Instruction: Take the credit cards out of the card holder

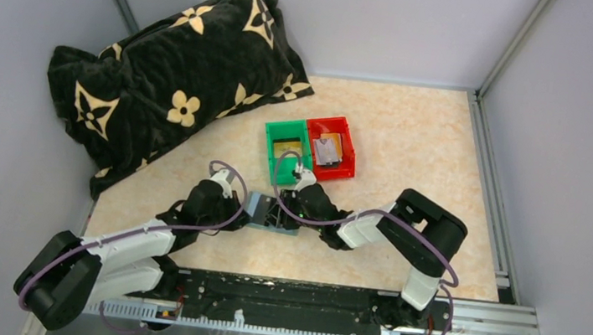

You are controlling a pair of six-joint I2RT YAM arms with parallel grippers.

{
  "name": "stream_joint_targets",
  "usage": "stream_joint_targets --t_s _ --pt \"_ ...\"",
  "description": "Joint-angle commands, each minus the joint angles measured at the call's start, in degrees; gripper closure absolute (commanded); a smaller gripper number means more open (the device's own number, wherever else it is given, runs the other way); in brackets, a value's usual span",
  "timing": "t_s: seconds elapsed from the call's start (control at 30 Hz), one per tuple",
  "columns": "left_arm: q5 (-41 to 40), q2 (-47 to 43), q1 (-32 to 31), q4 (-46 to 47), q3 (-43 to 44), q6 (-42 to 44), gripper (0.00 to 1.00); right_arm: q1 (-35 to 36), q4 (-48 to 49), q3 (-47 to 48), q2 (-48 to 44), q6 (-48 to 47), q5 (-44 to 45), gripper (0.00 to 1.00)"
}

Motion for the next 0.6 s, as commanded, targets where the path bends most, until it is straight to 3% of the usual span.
stream_joint_targets --t_s 0.0,0.2,0.4,0.5,0.57 --pt "1.21 1.12 0.07 0.21 -0.39 -0.29 1.0 -0.39 4.61 2.46 1.9 0.48 -1.24 0.65" --pt "1.5 1.41 0.07 0.32 -0.16 -0.37 1.0 -1.04 7.22 1.76 2.13 1.52 -2.57 0.88" --pt "0.64 -0.5 0.07 -0.38 -0.1 -0.42 1.0 -2.17 4.4 0.26 -1.98 0.51 -1.52 1.0" --pt "-0.64 -2.61 0.07 -1.01 -0.1 -0.3 0.85 -3.54 2.66 -1.46 -5.01 -0.31 -1.2 1.0" --pt "-1.05 -4.12 0.07 -1.39 0.03 -0.01 0.68 -4.65 0.52 -2.19 -8.96 -1.51 -1.2 1.0"
